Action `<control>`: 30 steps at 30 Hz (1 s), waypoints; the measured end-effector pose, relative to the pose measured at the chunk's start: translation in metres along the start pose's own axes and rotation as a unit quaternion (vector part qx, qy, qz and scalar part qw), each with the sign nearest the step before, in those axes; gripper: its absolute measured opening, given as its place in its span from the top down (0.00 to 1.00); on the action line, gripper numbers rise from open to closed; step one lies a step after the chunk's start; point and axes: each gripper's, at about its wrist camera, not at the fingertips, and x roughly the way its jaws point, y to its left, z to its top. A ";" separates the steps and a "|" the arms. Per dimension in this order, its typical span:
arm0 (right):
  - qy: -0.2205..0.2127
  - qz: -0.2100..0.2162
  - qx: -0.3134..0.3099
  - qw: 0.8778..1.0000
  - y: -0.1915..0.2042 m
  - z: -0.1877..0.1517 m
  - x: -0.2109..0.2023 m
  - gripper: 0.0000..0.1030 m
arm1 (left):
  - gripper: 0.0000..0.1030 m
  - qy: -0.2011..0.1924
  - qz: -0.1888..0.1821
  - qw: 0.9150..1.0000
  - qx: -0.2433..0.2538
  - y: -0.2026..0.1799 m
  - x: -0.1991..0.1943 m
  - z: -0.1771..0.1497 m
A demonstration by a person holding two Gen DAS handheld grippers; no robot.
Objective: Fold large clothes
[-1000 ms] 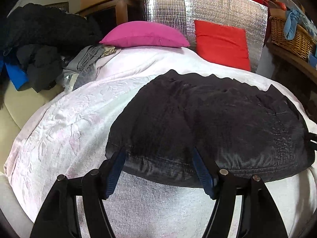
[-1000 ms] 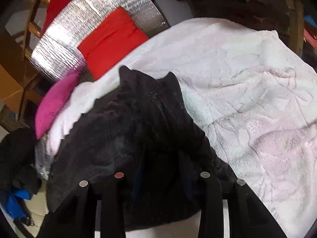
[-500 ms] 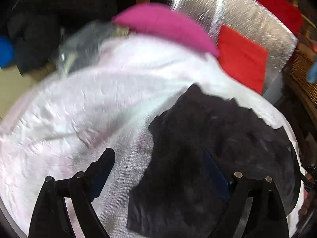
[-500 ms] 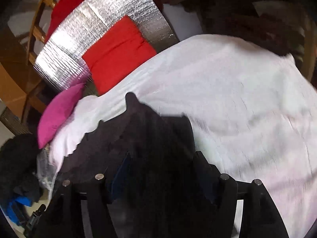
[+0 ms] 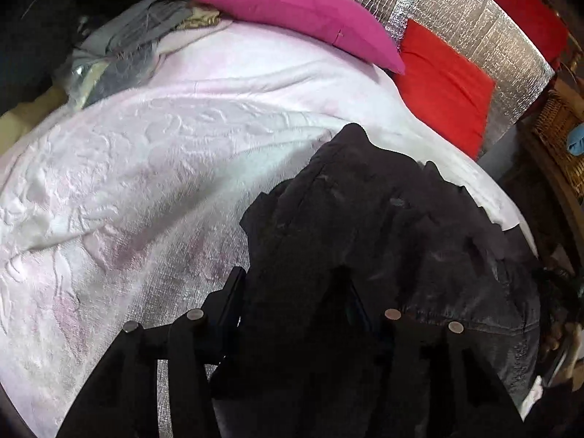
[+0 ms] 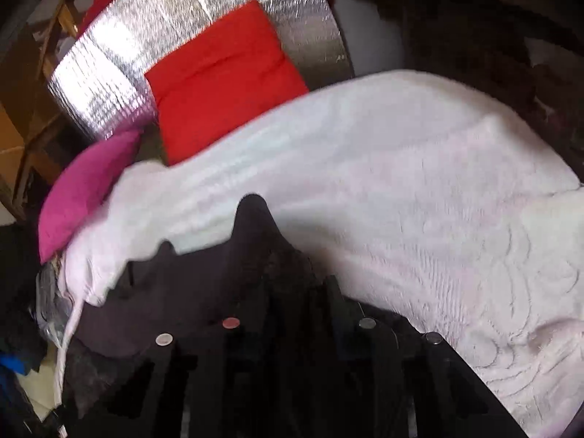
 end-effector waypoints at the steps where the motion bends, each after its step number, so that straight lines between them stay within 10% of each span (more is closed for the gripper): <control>1: -0.003 -0.008 -0.001 1.000 0.001 -0.001 0.002 0.72 | 0.44 0.000 0.007 1.000 0.005 -0.001 0.002 -0.001; 3: 0.024 -0.036 0.013 0.999 -0.008 -0.006 0.024 0.71 | 0.28 0.000 0.023 1.000 0.007 0.001 0.007 -0.001; 8: 0.027 0.008 0.084 0.996 -0.023 -0.012 0.007 0.64 | 0.24 0.001 0.039 0.999 0.019 0.004 0.003 0.000; 11: 0.002 0.032 0.102 0.994 -0.031 -0.026 -0.033 0.23 | 0.24 -0.033 0.062 0.996 0.050 -0.002 -0.018 -0.004; 18: -0.016 0.114 0.095 0.989 -0.039 -0.086 -0.119 0.22 | 0.24 -0.099 0.049 0.990 0.088 -0.006 -0.080 -0.045; 30: 0.101 0.245 0.211 0.941 -0.057 -0.191 -0.117 0.22 | 0.24 0.047 -0.099 0.990 -0.089 0.021 -0.071 -0.116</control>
